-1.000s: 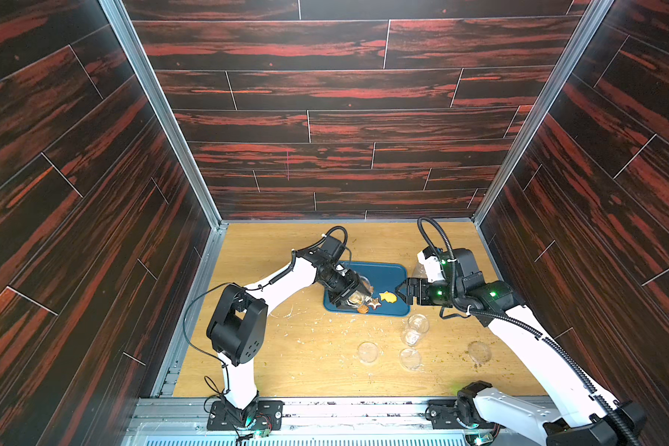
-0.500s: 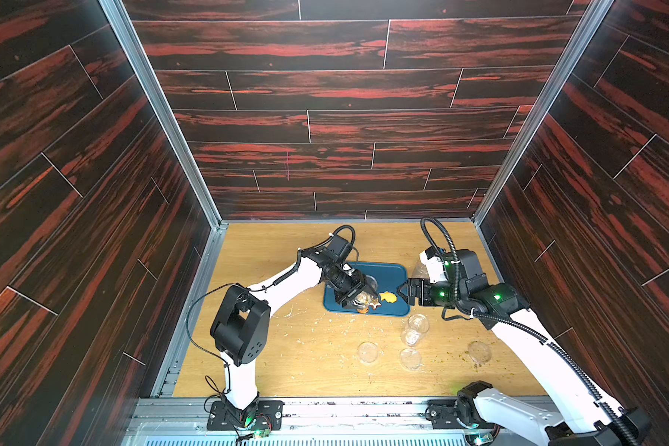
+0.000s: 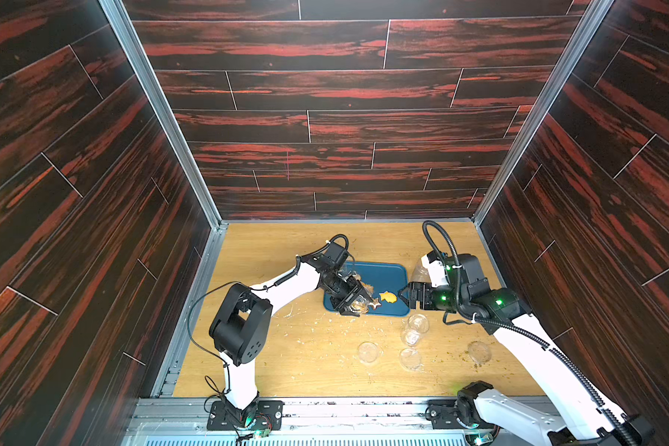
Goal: Pour the cookies out of the jar
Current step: Pour the cookies in the jar onto the tray.
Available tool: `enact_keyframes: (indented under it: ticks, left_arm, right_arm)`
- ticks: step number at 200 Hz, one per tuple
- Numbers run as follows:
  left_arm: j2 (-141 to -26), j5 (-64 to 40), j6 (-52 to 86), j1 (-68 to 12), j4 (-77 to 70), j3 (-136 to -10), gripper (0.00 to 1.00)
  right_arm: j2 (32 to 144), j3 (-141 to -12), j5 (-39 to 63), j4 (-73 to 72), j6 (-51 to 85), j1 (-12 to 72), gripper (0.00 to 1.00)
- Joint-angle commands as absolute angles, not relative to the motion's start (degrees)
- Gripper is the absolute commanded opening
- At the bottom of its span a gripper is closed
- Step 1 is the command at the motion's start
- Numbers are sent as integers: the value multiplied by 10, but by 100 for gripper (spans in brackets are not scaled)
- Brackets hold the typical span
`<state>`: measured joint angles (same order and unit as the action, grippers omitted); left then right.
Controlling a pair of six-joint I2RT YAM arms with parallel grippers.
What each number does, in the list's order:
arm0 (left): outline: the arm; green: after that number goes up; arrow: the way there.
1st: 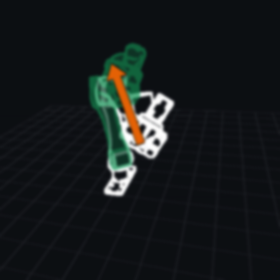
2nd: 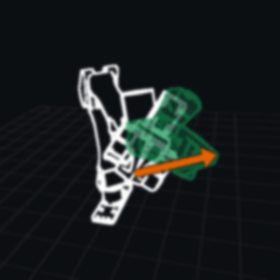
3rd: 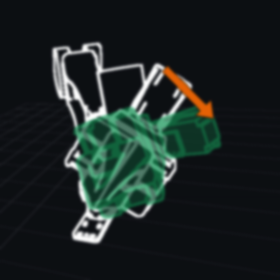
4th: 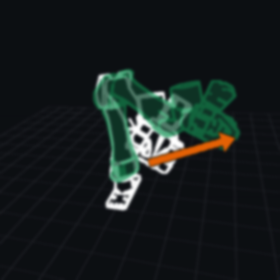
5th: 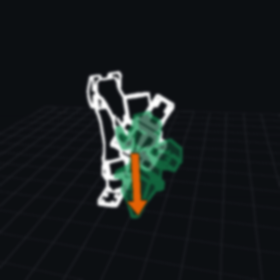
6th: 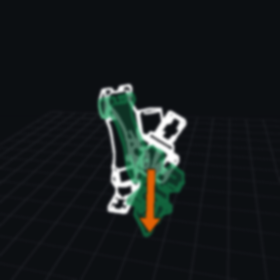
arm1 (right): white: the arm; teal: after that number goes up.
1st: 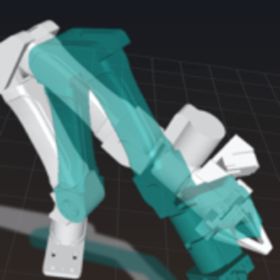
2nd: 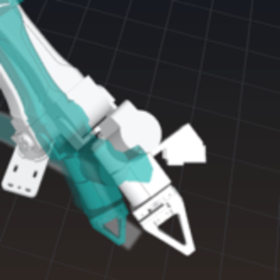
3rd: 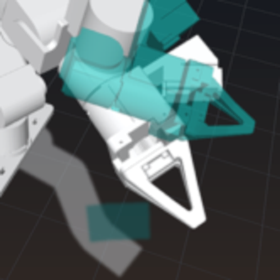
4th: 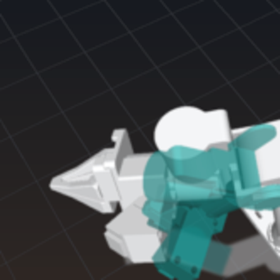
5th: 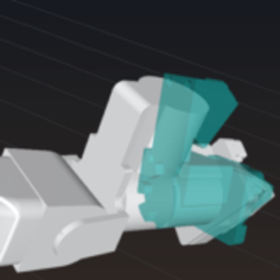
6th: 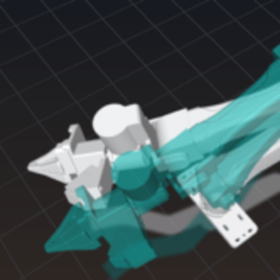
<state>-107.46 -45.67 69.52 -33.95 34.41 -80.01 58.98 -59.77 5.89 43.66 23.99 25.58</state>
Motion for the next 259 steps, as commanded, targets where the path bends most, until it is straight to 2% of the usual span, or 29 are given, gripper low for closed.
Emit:
enact_keyframes:
  ticks: [1, 52, 72, 90, 115, 131, 148, 170, 189, 210, 228, 259]
  left_arm:
    - [-1052, -455, 709, -337, 343, -817, 47]
    - [-1045, -456, 707, -331, 366, -831, 47]
    - [-1031, -470, 778, -341, 247, -799, 47]
    - [-1038, -466, 740, -338, 303, -783, 47]
    - [-1027, -461, 772, -344, 260, -799, 47]
    - [-1036, -456, 742, -338, 314, -803, 47]
    - [-1032, -460, 777, -351, 258, -810, 47]
    - [-1044, -468, 727, -345, 357, -819, 48]
    - [-1013, -457, 810, -352, 224, -780, 47]
    - [-1043, -449, 675, -341, 418, -843, 48]
    - [-1030, -455, 708, -359, 358, -822, 48]
    - [-1022, -449, 701, -350, 378, -822, 47]
  right_arm:
    - [574, -593, 63, 442, 251, 254, 92]
    - [573, -589, 57, 442, 248, 253, 93]
    - [579, -591, 63, 437, 249, 253, 93]
    - [582, -590, 66, 428, 250, 253, 92]
    - [580, -591, 63, 430, 250, 253, 93]
    - [580, -587, 65, 427, 253, 253, 93]
    - [579, -588, 66, 429, 255, 253, 93]
    - [576, -590, 64, 429, 258, 253, 92]
    - [573, -591, 58, 433, 257, 253, 92]
    - [572, -584, 63, 427, 261, 253, 93]
    - [575, -584, 65, 426, 265, 253, 92]
    - [579, -588, 69, 420, 268, 253, 93]
